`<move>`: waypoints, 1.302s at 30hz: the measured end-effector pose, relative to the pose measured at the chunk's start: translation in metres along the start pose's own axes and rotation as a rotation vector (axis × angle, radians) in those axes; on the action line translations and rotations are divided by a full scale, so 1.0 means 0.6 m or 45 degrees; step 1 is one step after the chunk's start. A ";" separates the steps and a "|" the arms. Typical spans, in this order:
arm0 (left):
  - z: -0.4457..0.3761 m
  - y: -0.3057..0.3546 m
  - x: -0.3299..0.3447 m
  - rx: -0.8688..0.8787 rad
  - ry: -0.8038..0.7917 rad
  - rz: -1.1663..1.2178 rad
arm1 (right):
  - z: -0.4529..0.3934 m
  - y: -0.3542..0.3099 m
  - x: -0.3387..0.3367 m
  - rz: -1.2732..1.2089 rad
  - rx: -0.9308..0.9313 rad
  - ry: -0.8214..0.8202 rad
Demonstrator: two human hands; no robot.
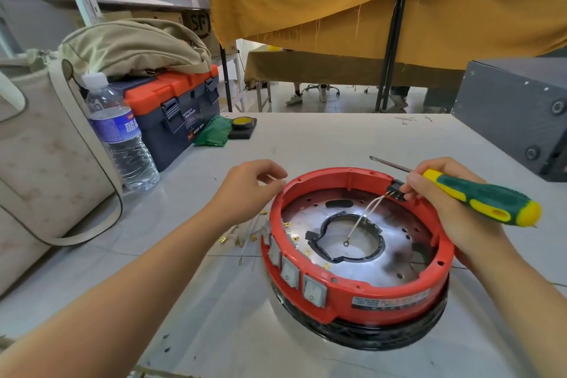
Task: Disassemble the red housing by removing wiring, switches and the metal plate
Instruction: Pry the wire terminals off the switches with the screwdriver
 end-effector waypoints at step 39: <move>-0.026 0.119 0.133 0.542 -0.497 -0.479 | -0.004 -0.041 -0.058 0.051 -0.280 0.189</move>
Point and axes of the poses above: each hand's wrist, its own z-axis away from the middle knuckle, its own x-axis out of the palm, y = z × x, the point moved 2 cm from there along -z, towards the middle knuckle, and after that the axes turned 3 degrees about y, right-handed, at the moved point
